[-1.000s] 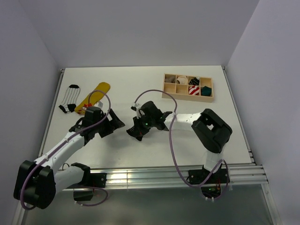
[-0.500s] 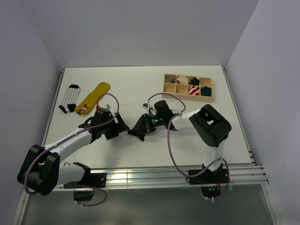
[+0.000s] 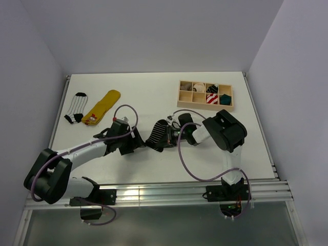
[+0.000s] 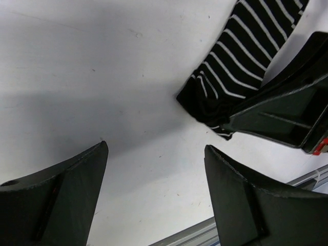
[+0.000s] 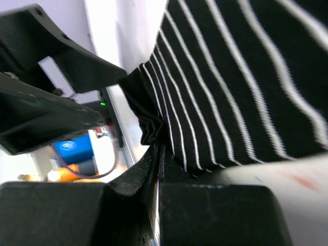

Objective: Roll the socks
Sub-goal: Roll the sock at the center of the board.

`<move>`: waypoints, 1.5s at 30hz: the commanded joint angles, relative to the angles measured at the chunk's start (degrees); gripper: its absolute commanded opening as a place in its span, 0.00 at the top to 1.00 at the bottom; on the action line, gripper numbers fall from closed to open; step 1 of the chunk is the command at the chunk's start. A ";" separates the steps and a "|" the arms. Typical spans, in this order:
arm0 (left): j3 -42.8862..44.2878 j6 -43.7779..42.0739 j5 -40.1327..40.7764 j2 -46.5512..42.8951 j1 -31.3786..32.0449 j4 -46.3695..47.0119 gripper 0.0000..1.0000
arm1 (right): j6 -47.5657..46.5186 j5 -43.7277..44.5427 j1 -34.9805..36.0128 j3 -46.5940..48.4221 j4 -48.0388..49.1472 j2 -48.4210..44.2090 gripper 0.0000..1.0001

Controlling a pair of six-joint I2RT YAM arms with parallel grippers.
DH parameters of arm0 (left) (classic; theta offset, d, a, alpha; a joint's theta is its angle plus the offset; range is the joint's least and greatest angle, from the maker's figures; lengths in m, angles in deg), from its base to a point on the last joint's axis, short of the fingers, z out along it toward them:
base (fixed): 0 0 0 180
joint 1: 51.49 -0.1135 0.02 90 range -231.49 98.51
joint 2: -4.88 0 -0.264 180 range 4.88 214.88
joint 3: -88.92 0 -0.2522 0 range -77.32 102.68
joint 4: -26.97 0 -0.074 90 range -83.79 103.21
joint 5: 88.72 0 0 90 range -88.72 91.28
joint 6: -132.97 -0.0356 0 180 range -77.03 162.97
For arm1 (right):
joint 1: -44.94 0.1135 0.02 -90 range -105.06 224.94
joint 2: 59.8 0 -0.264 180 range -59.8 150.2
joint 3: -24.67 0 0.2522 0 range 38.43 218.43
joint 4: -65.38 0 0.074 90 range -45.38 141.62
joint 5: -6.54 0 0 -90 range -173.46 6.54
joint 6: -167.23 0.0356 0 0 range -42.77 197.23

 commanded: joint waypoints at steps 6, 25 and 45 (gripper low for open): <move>3.35 -0.05 1.66 5.02 3.33 5.29 0.19 | 6.91 -2.51 -2.57 -1.66 9.45 3.41 1.00; 6.86 3.82 4.21 19.35 5.09 7.23 0.84 | -2.14 0.66 -2.57 0.54 -2.23 -1.07 0.99; 13.37 3.47 4.47 18.56 5.18 -3.67 1.00 | -31.50 36.32 12.80 4.67 -26.85 -21.54 0.41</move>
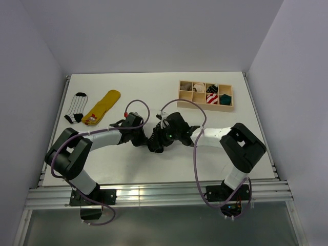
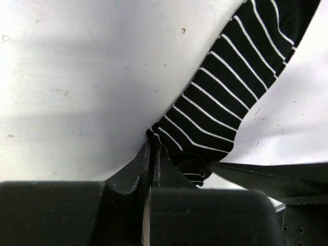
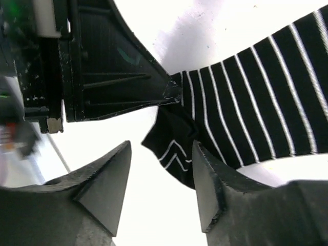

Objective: Roll the socks
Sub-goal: Roll the sock at the center of the board.

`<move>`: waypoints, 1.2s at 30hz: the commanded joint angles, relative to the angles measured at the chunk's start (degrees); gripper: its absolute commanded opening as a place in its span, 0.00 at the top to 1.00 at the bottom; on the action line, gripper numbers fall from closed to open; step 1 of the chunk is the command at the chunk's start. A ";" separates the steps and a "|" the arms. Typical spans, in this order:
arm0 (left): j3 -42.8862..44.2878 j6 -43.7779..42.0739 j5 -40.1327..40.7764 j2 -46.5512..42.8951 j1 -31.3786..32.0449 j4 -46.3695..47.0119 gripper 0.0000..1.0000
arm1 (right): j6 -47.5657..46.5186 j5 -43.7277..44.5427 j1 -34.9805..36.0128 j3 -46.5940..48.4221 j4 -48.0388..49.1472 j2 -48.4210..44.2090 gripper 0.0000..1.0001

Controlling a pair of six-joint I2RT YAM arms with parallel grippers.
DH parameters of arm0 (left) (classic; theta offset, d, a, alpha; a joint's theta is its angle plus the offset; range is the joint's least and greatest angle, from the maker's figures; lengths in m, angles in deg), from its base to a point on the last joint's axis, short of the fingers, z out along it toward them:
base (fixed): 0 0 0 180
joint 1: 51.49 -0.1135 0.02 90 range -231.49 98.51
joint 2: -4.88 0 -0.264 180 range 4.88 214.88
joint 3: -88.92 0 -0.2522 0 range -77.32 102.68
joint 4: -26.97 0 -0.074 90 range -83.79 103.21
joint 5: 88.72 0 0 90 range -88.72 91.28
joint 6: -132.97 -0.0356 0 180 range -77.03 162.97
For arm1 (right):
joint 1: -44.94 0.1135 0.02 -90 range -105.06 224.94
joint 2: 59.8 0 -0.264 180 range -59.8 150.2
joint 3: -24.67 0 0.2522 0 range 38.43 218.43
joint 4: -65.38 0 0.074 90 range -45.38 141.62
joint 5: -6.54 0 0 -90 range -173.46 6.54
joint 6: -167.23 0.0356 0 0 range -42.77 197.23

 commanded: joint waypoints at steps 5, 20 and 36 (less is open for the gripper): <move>1.33 -1.63 1.96 1.01 0.28 -5.68 1.00 | -9.47 19.61 7.49 0.79 -3.52 -4.22 0.37; 2.21 -2.24 1.52 1.45 0.28 -6.12 1.00 | -17.03 30.34 16.29 0.60 -2.11 -3.35 0.32; 3.26 -3.91 1.44 1.71 0.20 -7.53 1.00 | -20.55 40.97 22.09 3.51 -4.66 1.93 0.33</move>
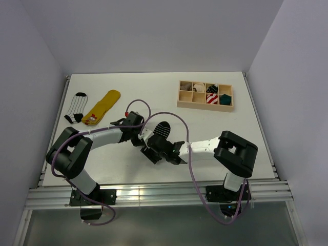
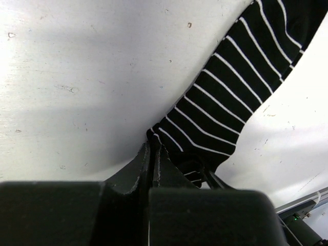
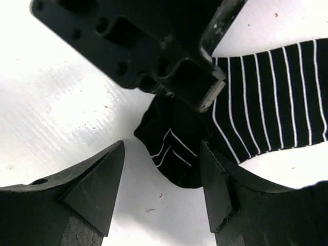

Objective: Roll the socks
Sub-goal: Roll the sock at the center of the board.

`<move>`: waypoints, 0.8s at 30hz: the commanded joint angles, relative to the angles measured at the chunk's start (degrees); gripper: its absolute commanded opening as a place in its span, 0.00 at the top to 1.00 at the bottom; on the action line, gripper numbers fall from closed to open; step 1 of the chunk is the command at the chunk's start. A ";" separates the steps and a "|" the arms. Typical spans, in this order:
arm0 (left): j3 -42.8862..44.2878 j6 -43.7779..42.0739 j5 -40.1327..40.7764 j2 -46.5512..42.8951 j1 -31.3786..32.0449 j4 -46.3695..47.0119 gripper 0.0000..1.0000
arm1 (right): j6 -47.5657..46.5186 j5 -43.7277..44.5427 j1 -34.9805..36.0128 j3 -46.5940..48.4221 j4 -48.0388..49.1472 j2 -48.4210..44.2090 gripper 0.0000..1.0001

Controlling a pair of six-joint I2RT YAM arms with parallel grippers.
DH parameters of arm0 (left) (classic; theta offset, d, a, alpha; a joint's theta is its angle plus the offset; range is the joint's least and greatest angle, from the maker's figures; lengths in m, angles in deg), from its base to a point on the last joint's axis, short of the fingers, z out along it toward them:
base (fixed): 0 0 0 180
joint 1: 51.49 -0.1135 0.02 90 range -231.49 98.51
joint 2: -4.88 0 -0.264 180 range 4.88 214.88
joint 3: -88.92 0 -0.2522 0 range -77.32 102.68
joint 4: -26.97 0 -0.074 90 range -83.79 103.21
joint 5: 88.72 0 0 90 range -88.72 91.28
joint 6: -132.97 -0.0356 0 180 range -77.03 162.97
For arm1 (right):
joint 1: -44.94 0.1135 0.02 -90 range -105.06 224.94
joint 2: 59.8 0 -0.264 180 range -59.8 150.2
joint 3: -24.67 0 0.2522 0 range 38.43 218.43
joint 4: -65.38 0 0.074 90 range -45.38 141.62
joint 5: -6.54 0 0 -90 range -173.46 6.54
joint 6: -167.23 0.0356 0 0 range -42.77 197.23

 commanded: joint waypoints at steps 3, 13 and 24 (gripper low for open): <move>0.84 -2.34 1.09 1.10 0.20 -2.89 1.00 | -0.42 6.04 0.65 2.83 -0.02 1.67 0.40; -1.54 -3.74 1.88 -0.66 0.20 -2.19 1.00 | 3.36 1.13 -2.06 1.51 1.12 -1.14 0.97; -1.19 -6.29 3.37 -2.15 -0.33 -3.95 1.00 | 12.24 -29.87 -15.85 -1.04 3.41 -4.66 1.00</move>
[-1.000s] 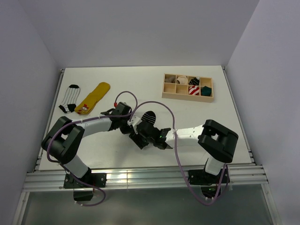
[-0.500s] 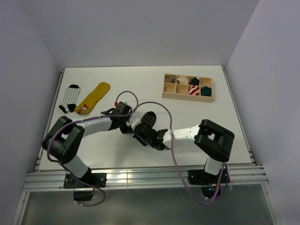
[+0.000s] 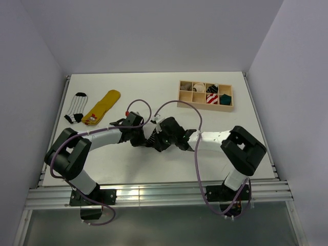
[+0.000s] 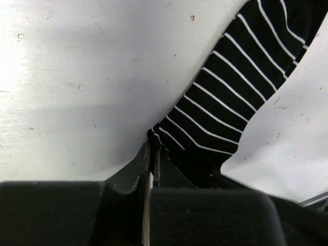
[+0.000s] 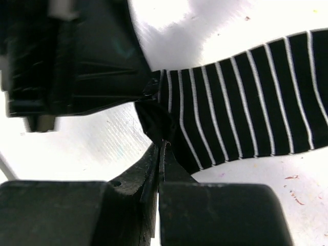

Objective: Roll the socks
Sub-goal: Roll the sock at the center of the board.

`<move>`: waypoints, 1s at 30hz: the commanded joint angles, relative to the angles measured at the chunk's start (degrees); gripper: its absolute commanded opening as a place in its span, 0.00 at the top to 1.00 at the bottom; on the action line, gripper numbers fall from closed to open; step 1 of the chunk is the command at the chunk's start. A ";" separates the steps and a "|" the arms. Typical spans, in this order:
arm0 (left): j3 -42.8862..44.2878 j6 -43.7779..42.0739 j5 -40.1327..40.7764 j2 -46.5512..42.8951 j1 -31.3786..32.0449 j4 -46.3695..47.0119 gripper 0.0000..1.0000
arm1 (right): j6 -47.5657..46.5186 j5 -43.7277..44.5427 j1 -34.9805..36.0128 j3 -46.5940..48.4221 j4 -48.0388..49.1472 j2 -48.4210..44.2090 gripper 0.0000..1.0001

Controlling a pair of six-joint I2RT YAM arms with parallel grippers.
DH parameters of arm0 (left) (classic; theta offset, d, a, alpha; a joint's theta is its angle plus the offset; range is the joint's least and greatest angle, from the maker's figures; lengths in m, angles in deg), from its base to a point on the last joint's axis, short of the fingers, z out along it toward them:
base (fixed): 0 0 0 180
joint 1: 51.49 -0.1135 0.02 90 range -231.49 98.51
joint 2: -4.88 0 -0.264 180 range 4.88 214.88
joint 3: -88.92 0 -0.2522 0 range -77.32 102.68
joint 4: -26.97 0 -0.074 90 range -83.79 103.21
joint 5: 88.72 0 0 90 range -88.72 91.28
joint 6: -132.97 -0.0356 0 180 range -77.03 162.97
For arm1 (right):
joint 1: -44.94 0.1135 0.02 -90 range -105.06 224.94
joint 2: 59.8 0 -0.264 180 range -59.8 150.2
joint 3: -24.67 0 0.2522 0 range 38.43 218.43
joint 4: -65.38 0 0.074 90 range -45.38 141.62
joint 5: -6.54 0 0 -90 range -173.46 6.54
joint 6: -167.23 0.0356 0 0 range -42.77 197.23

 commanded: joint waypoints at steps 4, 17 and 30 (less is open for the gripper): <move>-0.18 -3.83 2.65 -1.37 -0.35 -3.73 1.00 | 6.57 -19.35 -7.84 1.84 0.53 3.37 1.00; -5.01 -0.49 2.65 -9.70 -2.37 -0.83 0.38 | 17.37 -37.02 -17.69 4.56 0.35 18.06 1.00; -15.29 2.94 -1.57 -12.36 -2.02 15.15 0.38 | 22.48 -42.30 -19.89 4.04 4.31 21.76 1.00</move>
